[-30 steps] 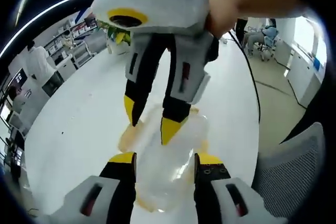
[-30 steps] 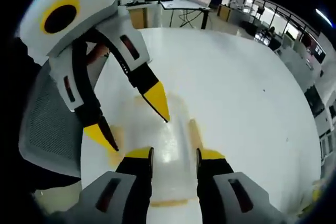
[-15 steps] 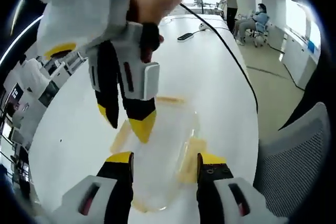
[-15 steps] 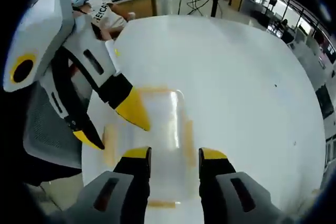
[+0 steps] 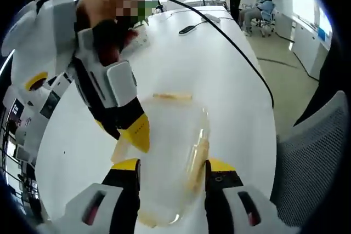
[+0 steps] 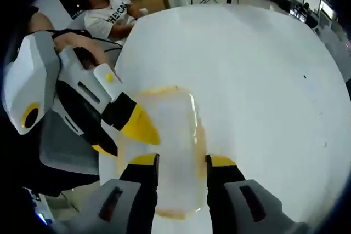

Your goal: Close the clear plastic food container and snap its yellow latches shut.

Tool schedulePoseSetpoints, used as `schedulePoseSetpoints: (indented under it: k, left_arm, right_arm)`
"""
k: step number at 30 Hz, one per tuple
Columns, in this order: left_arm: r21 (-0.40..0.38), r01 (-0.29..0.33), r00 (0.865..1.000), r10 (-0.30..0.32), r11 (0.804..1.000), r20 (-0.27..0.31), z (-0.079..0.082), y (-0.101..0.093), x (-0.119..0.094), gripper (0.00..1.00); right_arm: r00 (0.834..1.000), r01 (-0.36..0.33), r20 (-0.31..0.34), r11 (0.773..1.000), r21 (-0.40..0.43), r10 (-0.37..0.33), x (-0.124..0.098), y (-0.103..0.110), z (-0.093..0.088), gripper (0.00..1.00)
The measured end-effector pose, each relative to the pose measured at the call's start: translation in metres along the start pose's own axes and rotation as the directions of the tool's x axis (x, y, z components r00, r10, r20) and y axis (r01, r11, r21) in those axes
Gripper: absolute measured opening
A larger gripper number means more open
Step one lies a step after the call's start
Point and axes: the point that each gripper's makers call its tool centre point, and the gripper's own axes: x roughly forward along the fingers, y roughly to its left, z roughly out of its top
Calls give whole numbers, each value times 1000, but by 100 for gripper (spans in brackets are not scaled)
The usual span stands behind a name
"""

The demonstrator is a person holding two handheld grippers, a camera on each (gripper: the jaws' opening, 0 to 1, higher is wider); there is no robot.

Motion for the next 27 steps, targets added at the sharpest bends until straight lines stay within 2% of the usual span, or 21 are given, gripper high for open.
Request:
schedulePoseSetpoints:
  k: [4, 11, 14, 18, 20, 21, 22, 23, 27]
  left_arm:
    - [16, -10, 1000, 10, 1000, -4, 1, 1, 0, 41]
    - [4, -5, 1000, 5, 1000, 7, 0, 2, 1, 40]
    - [2, -3, 1000, 3, 1000, 7, 0, 2, 1, 40]
    - [5, -6, 1000, 6, 1000, 6, 0, 3, 1, 39]
    - [18, -8, 1000, 8, 1000, 1, 0, 3, 2, 37]
    - [31, -2, 999, 3, 1000, -37, -8, 2, 1, 36]
    - [93, -18, 1000, 18, 996, -8, -2, 6, 7, 36]
    - [47, -14, 1000, 15, 999, -12, -4, 5, 8, 35]
    - [39, -13, 1000, 13, 999, -5, -7, 9, 6, 36]
  right_arm:
    - [999, -18, -46, 1000, 0, 18, 2, 1, 0, 32]
    - [992, -39, -121, 997, -64, 31, 4, 2, 0, 30]
    - [989, -64, -135, 997, -53, 56, 5, 1, 0, 29]
    - [979, -72, -196, 996, -59, 59, 5, 2, 1, 28]
    - [975, -73, -213, 995, -67, 57, 5, 3, 1, 26]
    - [977, -76, -204, 994, -77, 59, 7, 6, 2, 26]
    - [974, -76, -218, 995, -60, 61, 6, 6, 0, 26]
    - [974, -76, -219, 995, -62, 61, 5, 5, 0, 25]
    - [973, -69, -224, 996, -63, 54, 4, 6, -1, 26]
